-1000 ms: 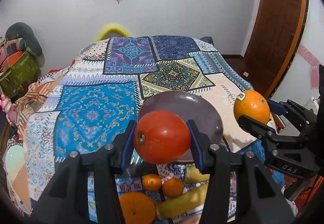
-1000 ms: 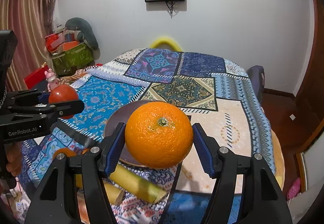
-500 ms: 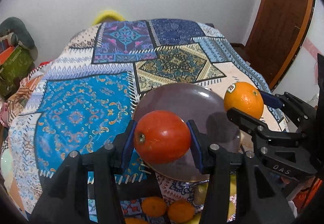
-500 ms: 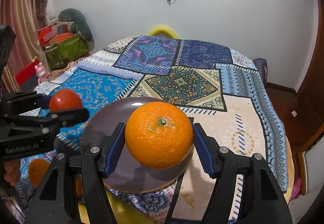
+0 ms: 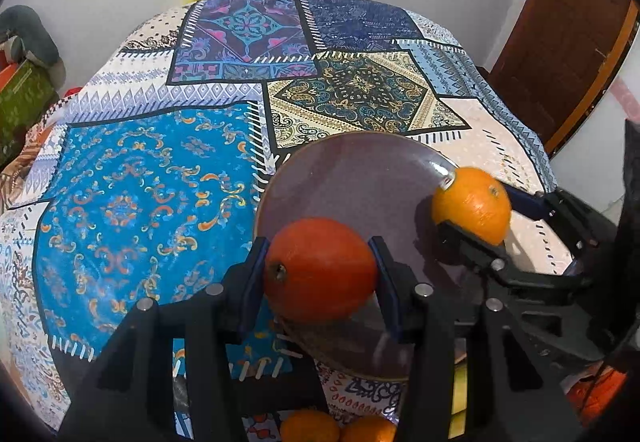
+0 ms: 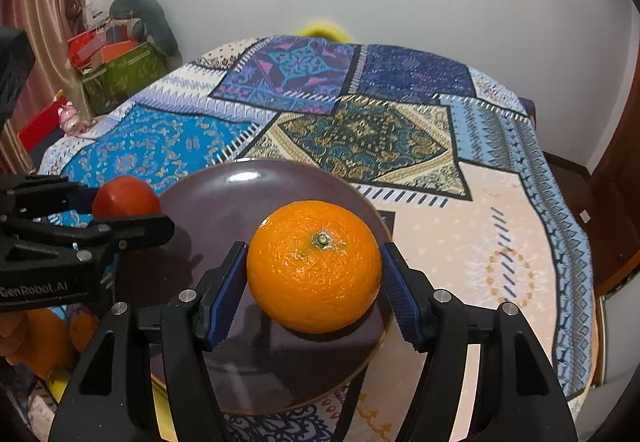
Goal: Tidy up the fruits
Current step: 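Carry the tomato and orange onto the brown plate with both tools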
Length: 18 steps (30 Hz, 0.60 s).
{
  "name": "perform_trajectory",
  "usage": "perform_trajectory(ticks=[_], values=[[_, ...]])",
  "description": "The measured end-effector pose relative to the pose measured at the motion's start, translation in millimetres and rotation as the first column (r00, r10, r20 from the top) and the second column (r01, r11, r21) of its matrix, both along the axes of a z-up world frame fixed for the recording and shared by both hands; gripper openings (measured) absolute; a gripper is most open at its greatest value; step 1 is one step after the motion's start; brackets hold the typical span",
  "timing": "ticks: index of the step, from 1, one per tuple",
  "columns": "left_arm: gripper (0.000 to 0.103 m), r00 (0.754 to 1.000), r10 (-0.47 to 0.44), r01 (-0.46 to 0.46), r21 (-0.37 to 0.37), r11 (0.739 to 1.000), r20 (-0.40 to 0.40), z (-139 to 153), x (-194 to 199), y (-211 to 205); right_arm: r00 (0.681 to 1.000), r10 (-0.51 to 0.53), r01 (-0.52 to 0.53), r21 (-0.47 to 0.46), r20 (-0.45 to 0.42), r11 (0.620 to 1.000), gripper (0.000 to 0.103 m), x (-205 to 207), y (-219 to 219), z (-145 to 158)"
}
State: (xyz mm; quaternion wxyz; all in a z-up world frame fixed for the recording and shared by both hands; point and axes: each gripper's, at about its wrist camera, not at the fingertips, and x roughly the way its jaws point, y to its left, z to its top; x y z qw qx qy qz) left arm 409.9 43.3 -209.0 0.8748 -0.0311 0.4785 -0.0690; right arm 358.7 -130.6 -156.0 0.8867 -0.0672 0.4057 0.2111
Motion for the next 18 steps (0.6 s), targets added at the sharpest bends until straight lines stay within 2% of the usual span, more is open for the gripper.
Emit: perform_trajectory(ticks=[6,9,13,15,18], values=[[0.049,0.999,0.003,-0.002,0.019,1.0,-0.04,-7.4,7.3,0.9,0.999,0.011,-0.011,0.006,-0.043,1.0,0.062,4.5,2.2,-10.8],[0.05,0.999,-0.006,0.006,0.013,1.0,-0.034,-6.2,6.5,-0.1,0.999,0.016,-0.016,-0.001,-0.04,1.0,0.063,3.7,3.1,-12.1],[0.055,1.0,-0.015,0.015,0.022,1.0,-0.023,-4.8,4.6,-3.7,0.999,0.018,-0.018,-0.005,-0.041,1.0,0.063,3.5,3.0,-12.2],[0.061,1.0,-0.014,0.014,0.037,0.999,-0.008,-3.1,2.2,-6.0,0.999,0.018,-0.018,-0.003,-0.045,1.0,0.063,4.5,3.1,-12.5],[0.062,1.0,-0.011,0.011,0.049,0.999,0.014,0.7,-0.8,-7.2,0.999,0.014,-0.014,0.002,-0.052,1.0,0.063,4.6,1.8,-12.4]])
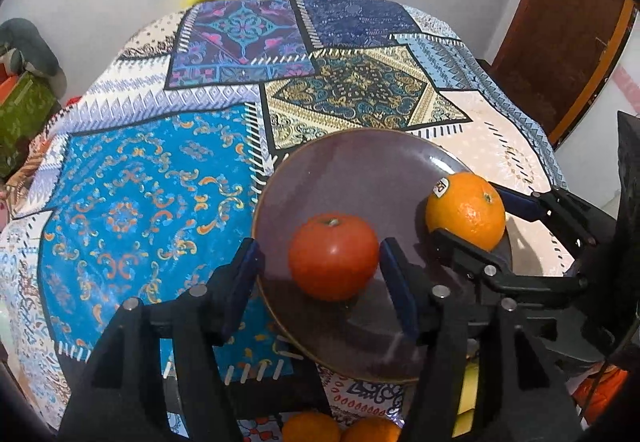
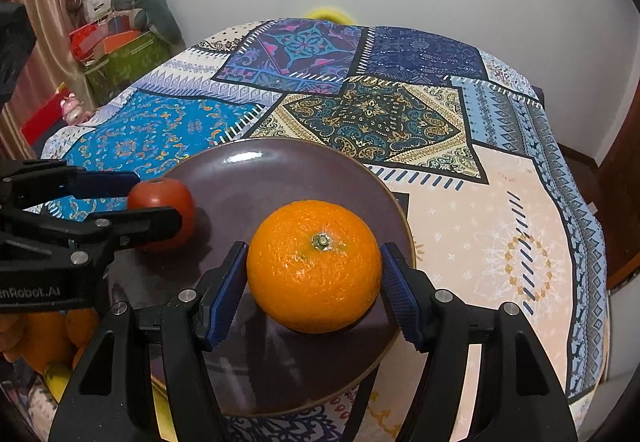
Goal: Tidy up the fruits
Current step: 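Open both tools to release tomato and orange on the plate, then grasp the large orange with the left tool while the right grasps a corn cob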
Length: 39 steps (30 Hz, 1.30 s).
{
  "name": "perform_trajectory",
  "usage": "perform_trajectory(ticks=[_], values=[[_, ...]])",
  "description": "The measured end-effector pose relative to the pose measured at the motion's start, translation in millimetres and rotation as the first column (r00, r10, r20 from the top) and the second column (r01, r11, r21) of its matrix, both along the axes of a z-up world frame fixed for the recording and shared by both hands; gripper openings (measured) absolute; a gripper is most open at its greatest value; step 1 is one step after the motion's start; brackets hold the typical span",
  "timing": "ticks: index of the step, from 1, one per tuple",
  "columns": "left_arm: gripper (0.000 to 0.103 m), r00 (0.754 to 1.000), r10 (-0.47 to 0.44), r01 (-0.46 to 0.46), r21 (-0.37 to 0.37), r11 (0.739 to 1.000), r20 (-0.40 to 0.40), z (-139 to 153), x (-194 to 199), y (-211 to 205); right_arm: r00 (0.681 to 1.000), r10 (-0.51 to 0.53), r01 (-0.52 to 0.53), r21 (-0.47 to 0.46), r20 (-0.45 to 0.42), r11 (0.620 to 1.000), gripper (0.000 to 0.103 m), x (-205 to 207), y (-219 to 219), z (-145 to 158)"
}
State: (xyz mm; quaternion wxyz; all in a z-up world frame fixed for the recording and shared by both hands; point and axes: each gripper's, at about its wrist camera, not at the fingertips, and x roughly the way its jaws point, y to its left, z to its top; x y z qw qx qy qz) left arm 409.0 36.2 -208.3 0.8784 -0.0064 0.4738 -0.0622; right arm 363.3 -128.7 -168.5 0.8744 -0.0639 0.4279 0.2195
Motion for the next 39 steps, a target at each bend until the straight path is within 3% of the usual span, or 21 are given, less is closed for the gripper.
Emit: perform_trajectory(ticks=[3,6,7,19,26,39], values=[[0.063,1.0,0.01,-0.01,-0.011,1.0,0.005,3.6,-2.1,2.7,1.0,0.007,-0.007,0.012,-0.004,1.0,0.064,-1.7,-1.8,2.6],[0.063,1.0,0.022,-0.022,-0.02,1.0,0.014,10.0,-6.3,5.6,0.999,0.004,-0.004,0.008,0.032,1.0,0.079,-8.3,-3.5,13.5],[0.063,0.999,0.026,-0.026,-0.024,0.999,0.021,13.7,-9.1,7.3,0.999,0.002,-0.002,0.005,0.047,1.0,0.079,-10.7,-3.7,17.5],[0.063,0.989,0.051,-0.051,-0.002,0.999,0.137,74.1,-65.0,18.3,0.991,-0.017,0.014,0.021,0.133,1.0,0.079,-46.0,-17.0,73.4],[0.063,0.983,0.074,-0.073,-0.016,0.997,0.166,98.8,-103.4,26.6,0.982,-0.015,0.011,0.023,0.19,1.0,0.079,-79.8,-23.8,108.4],[0.063,0.987,0.085,-0.087,0.016,0.996,0.135,104.9,-152.2,34.3,0.978,0.026,-0.023,-0.016,0.207,1.0,0.079,-125.0,-14.7,114.6]])
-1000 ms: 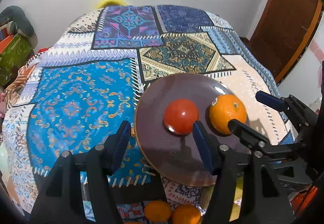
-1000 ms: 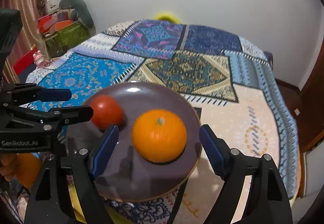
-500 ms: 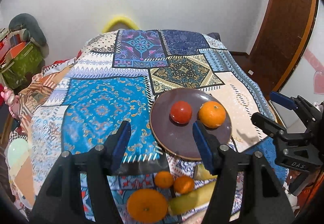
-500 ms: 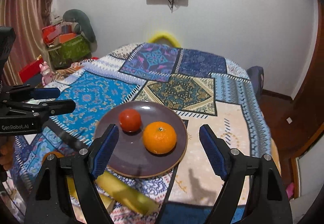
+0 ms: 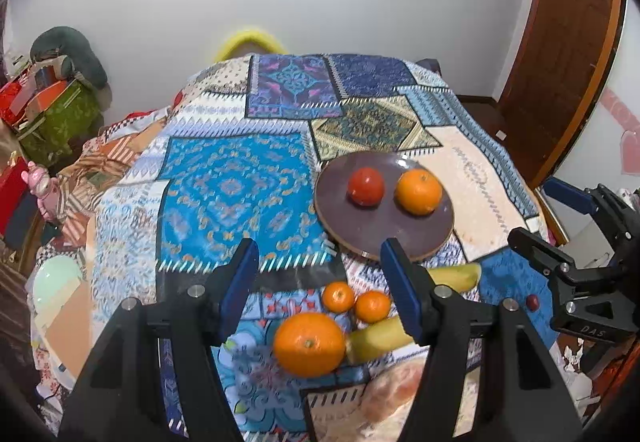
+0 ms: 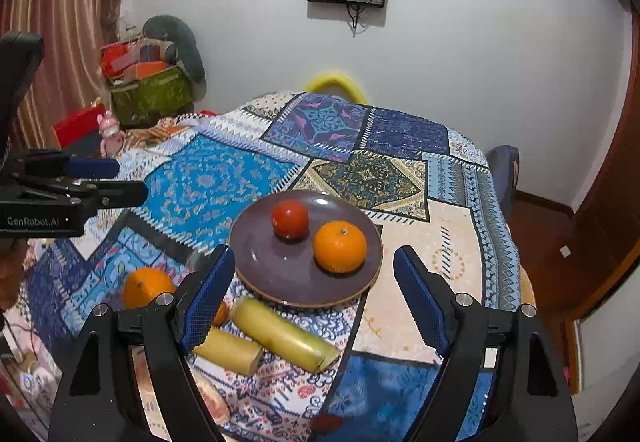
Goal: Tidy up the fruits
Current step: 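Grasp the large orange with the left tool while the right grasps a corn cob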
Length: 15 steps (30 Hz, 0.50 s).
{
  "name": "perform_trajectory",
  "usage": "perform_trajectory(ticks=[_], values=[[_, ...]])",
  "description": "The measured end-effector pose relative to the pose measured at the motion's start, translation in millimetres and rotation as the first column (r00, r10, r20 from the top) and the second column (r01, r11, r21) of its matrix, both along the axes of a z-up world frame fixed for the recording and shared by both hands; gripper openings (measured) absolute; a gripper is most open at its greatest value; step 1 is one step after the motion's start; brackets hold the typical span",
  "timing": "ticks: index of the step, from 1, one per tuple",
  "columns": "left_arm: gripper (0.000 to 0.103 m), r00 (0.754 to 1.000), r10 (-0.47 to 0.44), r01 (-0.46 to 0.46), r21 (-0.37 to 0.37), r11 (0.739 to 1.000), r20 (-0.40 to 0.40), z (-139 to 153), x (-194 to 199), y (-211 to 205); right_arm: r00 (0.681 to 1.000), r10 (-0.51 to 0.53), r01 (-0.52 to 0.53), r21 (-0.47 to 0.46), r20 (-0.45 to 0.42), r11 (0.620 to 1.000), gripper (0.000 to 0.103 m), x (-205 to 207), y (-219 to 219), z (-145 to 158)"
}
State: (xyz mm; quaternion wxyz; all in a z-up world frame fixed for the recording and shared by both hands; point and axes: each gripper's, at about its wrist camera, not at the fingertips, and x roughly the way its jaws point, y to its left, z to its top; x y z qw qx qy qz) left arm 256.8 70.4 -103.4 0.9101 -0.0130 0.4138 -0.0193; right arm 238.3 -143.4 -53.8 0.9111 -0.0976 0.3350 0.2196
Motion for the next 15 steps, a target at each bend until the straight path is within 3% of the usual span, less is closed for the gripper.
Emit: perform_trajectory(ticks=[15], values=[[0.063,0.988,-0.003,0.001,-0.013,1.0,-0.152,-72.6,-18.6,9.8,0.991,0.028,-0.037,-0.066,-0.132,0.997,0.079,0.9,9.8,-56.8]])
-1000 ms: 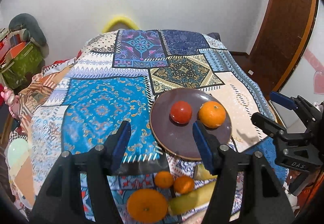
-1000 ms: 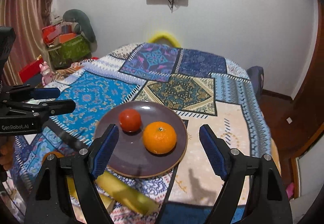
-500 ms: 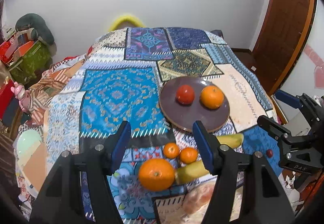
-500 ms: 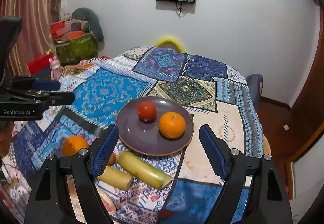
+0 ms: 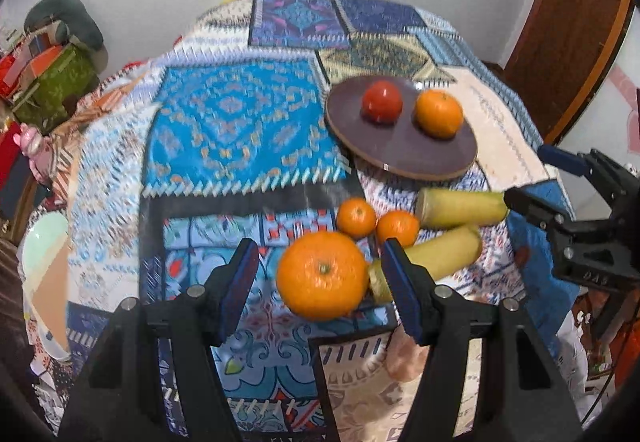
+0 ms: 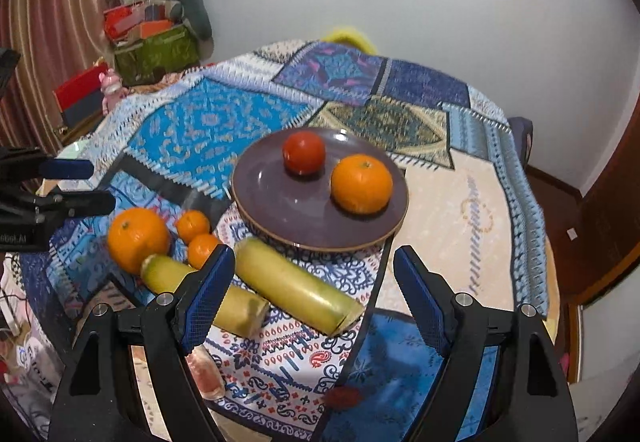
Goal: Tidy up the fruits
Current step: 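Grasp the large orange with the left tool while the right grasps a corn cob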
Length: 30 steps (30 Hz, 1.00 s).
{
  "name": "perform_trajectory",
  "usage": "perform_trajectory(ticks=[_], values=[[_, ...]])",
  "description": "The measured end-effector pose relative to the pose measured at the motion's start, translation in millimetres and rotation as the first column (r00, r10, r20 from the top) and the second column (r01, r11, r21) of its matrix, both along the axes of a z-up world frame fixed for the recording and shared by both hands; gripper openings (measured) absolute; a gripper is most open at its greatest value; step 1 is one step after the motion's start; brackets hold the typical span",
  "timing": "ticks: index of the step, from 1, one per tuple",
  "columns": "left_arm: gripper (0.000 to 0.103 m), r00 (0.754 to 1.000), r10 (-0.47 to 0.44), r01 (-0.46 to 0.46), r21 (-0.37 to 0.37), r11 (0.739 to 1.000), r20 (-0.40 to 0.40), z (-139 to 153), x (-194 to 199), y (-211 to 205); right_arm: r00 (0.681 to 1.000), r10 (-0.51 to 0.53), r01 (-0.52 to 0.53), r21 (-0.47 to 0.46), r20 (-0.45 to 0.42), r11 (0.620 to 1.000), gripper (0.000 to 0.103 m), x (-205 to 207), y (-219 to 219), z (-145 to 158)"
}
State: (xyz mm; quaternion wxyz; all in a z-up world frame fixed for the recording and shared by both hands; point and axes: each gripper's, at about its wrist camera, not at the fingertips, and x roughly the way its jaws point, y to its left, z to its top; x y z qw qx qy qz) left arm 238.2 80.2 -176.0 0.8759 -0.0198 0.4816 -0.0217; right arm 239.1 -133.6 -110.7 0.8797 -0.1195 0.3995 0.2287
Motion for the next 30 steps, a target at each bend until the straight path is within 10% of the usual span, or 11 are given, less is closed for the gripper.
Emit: perform_trajectory(ticks=[30], values=[[0.068,0.998,0.003,-0.009,-0.093,0.996,-0.063,-55.6,19.6,7.6,0.979,0.039,-0.04,-0.001,-0.199,0.999,0.069,36.6,32.6,-65.7]])
